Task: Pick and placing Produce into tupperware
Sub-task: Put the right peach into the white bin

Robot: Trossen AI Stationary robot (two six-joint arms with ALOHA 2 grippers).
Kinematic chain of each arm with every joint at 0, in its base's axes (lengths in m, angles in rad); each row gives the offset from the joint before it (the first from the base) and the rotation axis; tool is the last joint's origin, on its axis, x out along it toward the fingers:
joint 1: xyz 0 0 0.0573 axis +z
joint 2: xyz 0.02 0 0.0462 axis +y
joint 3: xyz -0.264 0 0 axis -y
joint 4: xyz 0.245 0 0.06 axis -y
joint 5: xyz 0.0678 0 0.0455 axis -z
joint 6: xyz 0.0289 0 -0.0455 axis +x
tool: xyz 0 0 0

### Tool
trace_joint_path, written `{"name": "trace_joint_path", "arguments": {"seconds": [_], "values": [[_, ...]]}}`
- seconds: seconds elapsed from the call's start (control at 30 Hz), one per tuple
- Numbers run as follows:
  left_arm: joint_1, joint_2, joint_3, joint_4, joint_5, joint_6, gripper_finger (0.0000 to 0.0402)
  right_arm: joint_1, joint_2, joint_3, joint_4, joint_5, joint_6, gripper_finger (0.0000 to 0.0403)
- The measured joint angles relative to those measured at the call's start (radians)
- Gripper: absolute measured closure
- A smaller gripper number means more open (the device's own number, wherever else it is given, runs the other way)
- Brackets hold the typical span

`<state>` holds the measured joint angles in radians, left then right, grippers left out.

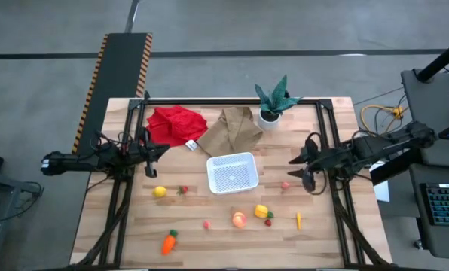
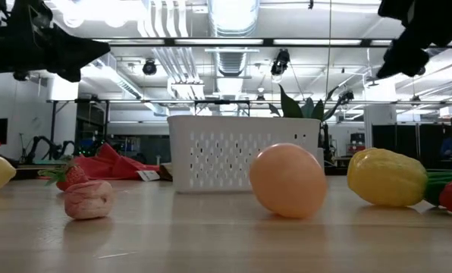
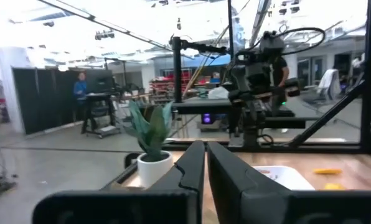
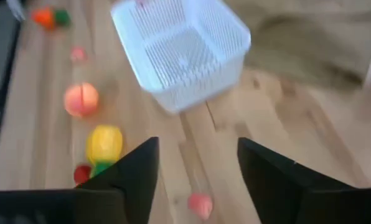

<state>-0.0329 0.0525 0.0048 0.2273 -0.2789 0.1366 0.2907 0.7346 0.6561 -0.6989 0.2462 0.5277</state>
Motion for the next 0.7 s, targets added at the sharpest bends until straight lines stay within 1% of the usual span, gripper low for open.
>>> {"name": "trace_joint_path", "arguments": {"seconds": [0.17, 0.3, 0.4, 0.7], "values": [[0.0, -0.001, 0.0, 0.004, -0.001, 0.005, 0.0356, -0.001, 0.125, 0.009, -0.076, -0.015, 0.143, 0.0136], [-0.001, -0.001, 0.0, 0.003, -0.001, 0.006, 0.0335, 0.001, 0.223, -0.002, -0.123, -0.051, 0.215, 0.0113], [-0.001, -0.001, 0.0, 0.004, -0.001, 0.006, 0.0326, 0.018, 0.28, -0.013, -0.106, -0.06, 0.232, 0.0111], [-0.001, -0.001, 0.0, 0.002, -0.001, 0.007, 0.0322, 0.061, 0.456, -0.024, -0.033, -0.01, 0.232, 0.0128]]}}
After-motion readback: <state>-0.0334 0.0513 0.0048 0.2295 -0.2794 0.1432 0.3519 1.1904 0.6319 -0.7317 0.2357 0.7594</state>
